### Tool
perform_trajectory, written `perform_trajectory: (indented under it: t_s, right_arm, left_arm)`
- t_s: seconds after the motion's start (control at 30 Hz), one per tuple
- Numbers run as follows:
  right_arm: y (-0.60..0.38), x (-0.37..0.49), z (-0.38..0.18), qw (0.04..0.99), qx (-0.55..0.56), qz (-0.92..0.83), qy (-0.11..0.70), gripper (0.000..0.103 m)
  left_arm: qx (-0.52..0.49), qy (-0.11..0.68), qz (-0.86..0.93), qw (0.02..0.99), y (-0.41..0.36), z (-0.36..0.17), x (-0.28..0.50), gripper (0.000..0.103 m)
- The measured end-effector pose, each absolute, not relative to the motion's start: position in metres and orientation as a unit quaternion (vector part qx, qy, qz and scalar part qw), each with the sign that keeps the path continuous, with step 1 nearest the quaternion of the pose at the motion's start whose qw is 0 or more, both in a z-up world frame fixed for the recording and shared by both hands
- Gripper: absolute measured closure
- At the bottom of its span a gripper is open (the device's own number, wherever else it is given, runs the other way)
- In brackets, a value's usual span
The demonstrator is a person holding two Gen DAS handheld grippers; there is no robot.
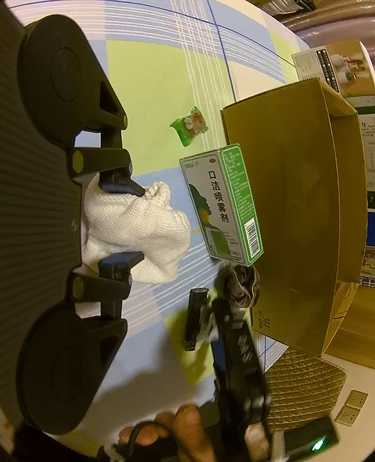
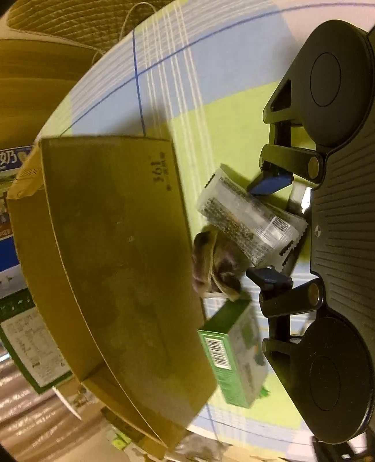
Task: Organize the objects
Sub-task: 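Grasp the clear snack packet with the right gripper while the left holds the towel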
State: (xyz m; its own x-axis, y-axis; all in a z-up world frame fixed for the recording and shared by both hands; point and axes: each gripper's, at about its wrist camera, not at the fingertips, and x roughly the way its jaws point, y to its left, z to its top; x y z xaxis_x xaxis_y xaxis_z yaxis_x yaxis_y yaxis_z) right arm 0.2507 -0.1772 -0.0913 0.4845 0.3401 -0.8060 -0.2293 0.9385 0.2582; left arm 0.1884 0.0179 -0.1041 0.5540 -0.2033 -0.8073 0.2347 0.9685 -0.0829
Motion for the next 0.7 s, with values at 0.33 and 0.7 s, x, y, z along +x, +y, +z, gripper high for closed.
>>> perform_trajectory:
  t_s: [0.33, 0.7]
  right_arm:
    - [-0.199, 0.154, -0.089, 0.843, -0.016, 0.227, 0.487, 0.050]
    - [-0.218, 0.143, -0.089, 0.863, 0.081, 0.161, 0.472, 0.025]
  left_arm:
    - [0.006, 0.455, -0.109, 0.884, 0.018, -0.101, 0.174, 0.051]
    - [0.002, 0.439, -0.111, 0.892, 0.017, -0.092, 0.171, 0.037]
